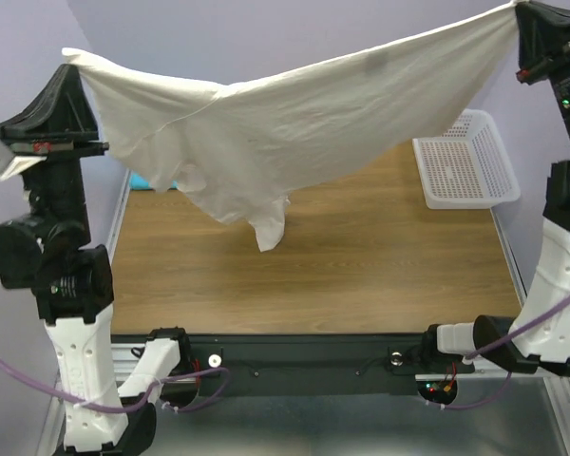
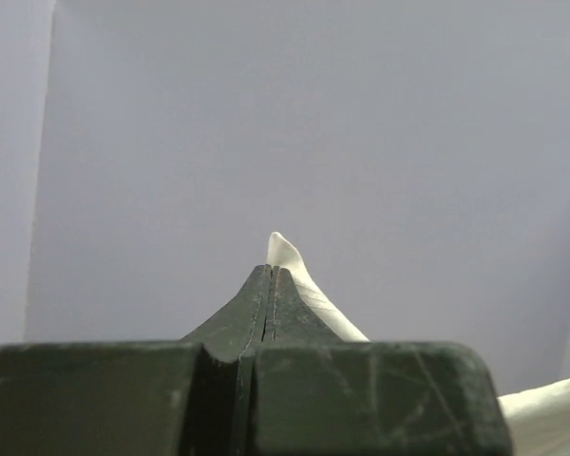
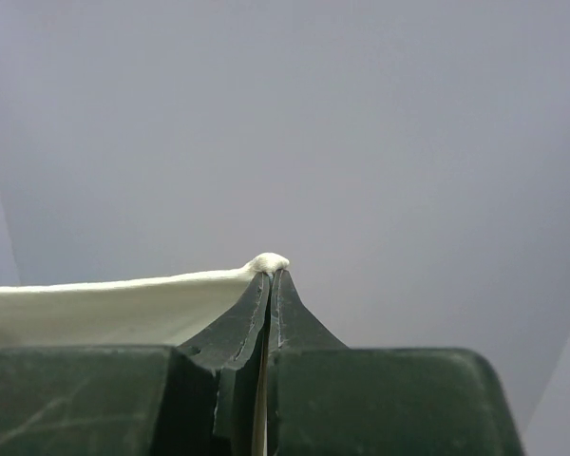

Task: Fold and stack the t-shirts
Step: Flatten the tshirt out

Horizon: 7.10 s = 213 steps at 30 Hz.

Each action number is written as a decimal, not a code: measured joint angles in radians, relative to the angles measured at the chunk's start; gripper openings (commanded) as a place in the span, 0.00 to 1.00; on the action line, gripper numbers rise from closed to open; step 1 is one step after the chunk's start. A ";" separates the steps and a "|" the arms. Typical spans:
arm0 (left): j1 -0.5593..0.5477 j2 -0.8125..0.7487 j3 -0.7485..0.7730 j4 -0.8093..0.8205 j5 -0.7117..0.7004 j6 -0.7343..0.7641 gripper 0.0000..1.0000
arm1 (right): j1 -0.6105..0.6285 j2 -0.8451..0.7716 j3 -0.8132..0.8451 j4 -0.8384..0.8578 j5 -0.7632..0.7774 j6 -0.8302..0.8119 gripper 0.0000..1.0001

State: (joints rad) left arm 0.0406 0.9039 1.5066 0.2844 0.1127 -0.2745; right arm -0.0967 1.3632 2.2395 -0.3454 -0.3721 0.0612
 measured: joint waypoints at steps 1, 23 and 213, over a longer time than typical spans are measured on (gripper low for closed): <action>0.000 -0.018 0.013 0.000 -0.009 0.000 0.00 | 0.000 -0.019 0.022 -0.003 0.007 0.004 0.01; 0.000 -0.036 -0.085 0.092 0.004 -0.093 0.00 | -0.001 -0.140 -0.224 -0.029 0.010 0.027 0.01; -0.051 0.460 -0.601 0.069 0.092 0.039 0.00 | -0.005 0.792 -0.600 0.609 -0.291 0.012 0.01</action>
State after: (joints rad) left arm -0.0109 1.3643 0.9058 0.3538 0.2050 -0.2359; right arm -0.1013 2.1551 1.6398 0.2638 -0.6636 0.0734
